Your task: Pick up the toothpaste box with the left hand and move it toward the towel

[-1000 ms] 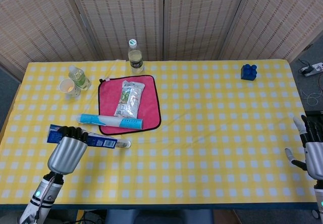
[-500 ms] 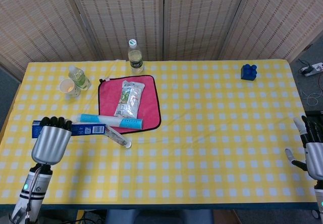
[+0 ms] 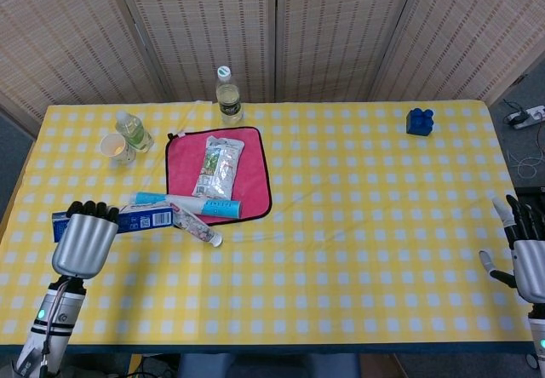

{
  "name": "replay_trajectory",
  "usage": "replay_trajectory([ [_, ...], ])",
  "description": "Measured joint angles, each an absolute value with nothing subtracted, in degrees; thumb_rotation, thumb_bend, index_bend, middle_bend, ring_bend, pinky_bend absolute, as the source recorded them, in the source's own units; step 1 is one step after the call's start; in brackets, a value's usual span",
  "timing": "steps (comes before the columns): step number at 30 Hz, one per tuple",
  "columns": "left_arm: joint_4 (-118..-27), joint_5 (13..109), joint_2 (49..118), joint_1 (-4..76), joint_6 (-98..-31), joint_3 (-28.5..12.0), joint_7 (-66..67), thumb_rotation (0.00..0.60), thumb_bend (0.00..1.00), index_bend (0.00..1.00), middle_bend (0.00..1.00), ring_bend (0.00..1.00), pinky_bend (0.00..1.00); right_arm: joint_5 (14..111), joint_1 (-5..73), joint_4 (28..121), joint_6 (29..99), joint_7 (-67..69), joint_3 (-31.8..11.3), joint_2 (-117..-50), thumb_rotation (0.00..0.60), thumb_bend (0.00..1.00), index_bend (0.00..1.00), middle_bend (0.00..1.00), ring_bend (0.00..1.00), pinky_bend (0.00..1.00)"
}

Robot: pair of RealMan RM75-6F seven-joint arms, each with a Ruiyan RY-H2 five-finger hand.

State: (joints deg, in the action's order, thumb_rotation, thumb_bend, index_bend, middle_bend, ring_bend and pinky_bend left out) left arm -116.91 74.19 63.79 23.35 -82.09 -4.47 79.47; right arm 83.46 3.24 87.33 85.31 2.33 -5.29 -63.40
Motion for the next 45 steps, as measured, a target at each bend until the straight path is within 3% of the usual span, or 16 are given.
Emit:
replay_trajectory([
  [9, -117.98, 66.74, 63.32, 23.69, -81.86, -3.78, 83.13, 0.600, 0.35, 0.48, 0.55, 0.44, 0.49, 83.39, 3.63, 87.47, 84.65, 1.99, -5.30, -63.50, 0.600, 0.28, 0.00, 0.00, 0.00, 0.00],
  [16, -118.02, 68.38, 62.52, 23.92, -80.21, -2.02, 79.61, 0.600, 0.35, 0.48, 0.55, 0.44, 0.49, 83.55, 4.17, 87.72, 84.08, 1.55, -5.36, -63.57, 0.600, 0.28, 0.00, 0.00, 0.00, 0.00],
  [31, -113.62, 78.39, 63.74, 28.35, -65.90, 1.80, 61.19, 0.600, 0.35, 0.43, 0.54, 0.43, 0.49, 82.97, 4.21, 87.66, 83.72, 1.62, -5.35, -63.56, 0.600, 0.28, 0.00, 0.00, 0.00, 0.00],
  [34, -112.04, 78.83, 65.24, 29.37, -63.97, 2.11, 59.10, 0.600, 0.35, 0.29, 0.45, 0.36, 0.44, 82.95, 4.28, 87.59, 83.56, 1.68, -5.31, -63.63, 0.600, 0.28, 0.00, 0.00, 0.00, 0.00],
  [37, -111.67, 78.39, 65.85, 29.67, -63.29, 2.18, 57.90, 0.600, 0.35, 0.03, 0.18, 0.19, 0.35, 82.90, 4.26, 87.48, 83.56, 1.79, -5.30, -63.67, 0.600, 0.28, 0.00, 0.00, 0.00, 0.00],
  [40, -111.72, 78.21, 65.95, 29.59, -63.62, 2.02, 56.35, 0.600, 0.35, 0.00, 0.03, 0.08, 0.27, 82.75, 4.18, 87.38, 83.64, 1.89, -5.32, -63.67, 0.600, 0.28, 0.00, 0.00, 0.00, 0.00],
  [45, -111.54, 79.83, 65.76, 28.57, -65.94, 1.96, 53.32, 0.600, 0.35, 0.00, 0.00, 0.02, 0.11, 82.69, 4.27, 87.19, 83.43, 2.07, -5.34, -63.66, 0.600, 0.28, 0.00, 0.00, 0.00, 0.00],
])
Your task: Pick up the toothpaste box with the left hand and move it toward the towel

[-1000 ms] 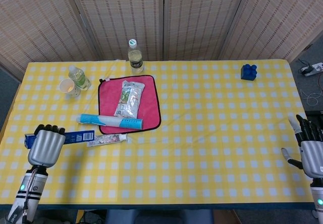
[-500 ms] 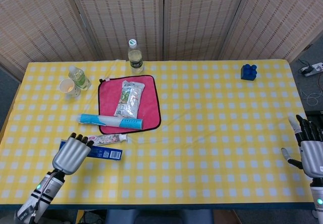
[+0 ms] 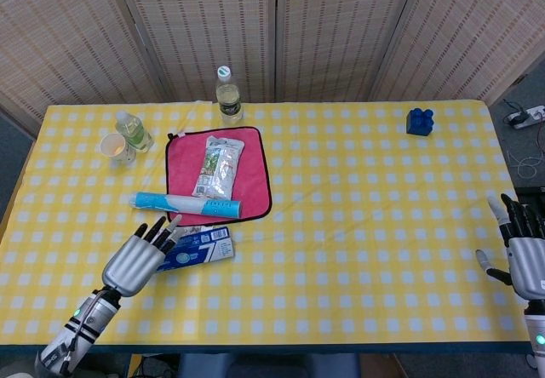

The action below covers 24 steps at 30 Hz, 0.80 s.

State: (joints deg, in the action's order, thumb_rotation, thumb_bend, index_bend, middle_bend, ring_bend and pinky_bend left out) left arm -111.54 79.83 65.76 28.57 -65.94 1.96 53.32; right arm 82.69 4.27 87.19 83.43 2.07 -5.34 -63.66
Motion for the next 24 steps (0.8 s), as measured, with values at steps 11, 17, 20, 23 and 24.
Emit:
replay_trajectory([
  [11, -107.82, 84.03, 65.67, 22.38, -77.85, 1.48, 45.24, 0.600, 0.35, 0.00, 0.00, 0.01, 0.07, 83.87, 4.88, 86.63, 82.99, 3.48, -5.14, -63.38, 0.600, 0.28, 0.00, 0.00, 0.00, 0.00],
  [17, -102.18, 83.31, 67.07, 17.82, -83.57, 0.71, 39.84, 0.600, 0.35, 0.00, 0.00, 0.01, 0.07, 85.34, 5.50, 86.65, 82.06, 5.77, -4.50, -62.87, 0.600, 0.28, 0.00, 0.00, 0.00, 0.00],
  [20, -100.56, 82.70, 67.46, 16.33, -84.48, 0.53, 36.18, 0.600, 0.35, 0.00, 0.00, 0.01, 0.07, 85.99, 5.68, 86.92, 82.02, 6.97, -4.30, -62.65, 0.600, 0.28, 0.00, 0.01, 0.00, 0.00],
  [23, -99.31, 82.40, 67.65, 15.02, -85.01, 0.55, 31.97, 0.600, 0.35, 0.00, 0.00, 0.01, 0.07, 86.54, 5.80, 87.14, 81.99, 8.62, -4.07, -62.43, 0.600, 0.28, 0.00, 0.03, 0.00, 0.00],
  [24, -98.94, 82.26, 67.62, 14.48, -85.11, 0.60, 30.33, 0.600, 0.35, 0.00, 0.00, 0.01, 0.07, 86.71, 5.82, 87.18, 81.99, 9.09, -3.98, -62.35, 0.600, 0.28, 0.00, 0.04, 0.00, 0.00],
])
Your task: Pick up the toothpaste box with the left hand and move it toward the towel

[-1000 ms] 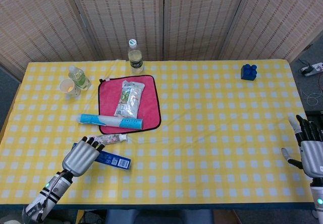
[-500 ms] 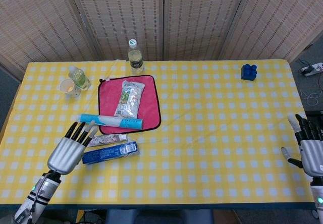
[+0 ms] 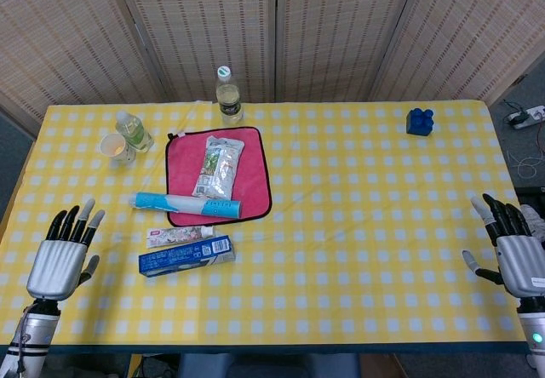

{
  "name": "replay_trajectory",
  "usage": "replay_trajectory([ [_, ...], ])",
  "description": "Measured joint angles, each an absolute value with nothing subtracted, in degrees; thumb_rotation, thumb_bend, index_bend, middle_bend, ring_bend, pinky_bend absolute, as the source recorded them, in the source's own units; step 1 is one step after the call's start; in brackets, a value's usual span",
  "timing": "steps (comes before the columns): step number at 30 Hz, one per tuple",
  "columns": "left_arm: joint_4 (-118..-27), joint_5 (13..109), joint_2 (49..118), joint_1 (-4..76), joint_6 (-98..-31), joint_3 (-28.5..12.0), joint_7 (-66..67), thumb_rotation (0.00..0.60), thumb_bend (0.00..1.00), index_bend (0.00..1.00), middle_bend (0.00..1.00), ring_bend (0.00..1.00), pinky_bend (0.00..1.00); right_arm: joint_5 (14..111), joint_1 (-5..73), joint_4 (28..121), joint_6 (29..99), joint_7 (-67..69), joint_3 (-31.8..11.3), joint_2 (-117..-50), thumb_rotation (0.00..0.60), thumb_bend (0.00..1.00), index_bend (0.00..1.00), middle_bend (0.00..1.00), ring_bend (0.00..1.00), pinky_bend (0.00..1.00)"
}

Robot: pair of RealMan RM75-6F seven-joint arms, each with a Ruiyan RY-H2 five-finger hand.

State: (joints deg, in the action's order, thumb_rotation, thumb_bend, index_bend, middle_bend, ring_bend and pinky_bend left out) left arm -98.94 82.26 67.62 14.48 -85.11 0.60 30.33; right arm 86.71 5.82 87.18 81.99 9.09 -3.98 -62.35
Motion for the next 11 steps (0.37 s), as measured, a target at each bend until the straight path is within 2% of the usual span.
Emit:
replay_trajectory([
  [11, -98.05, 82.53, 67.14, 11.01, -85.71, 1.34, 26.40, 0.600, 0.35, 0.00, 0.00, 0.01, 0.07, 87.61, 5.56, 87.49, 83.04, 9.63, -3.48, -62.20, 0.600, 0.28, 0.00, 0.04, 0.00, 0.00],
])
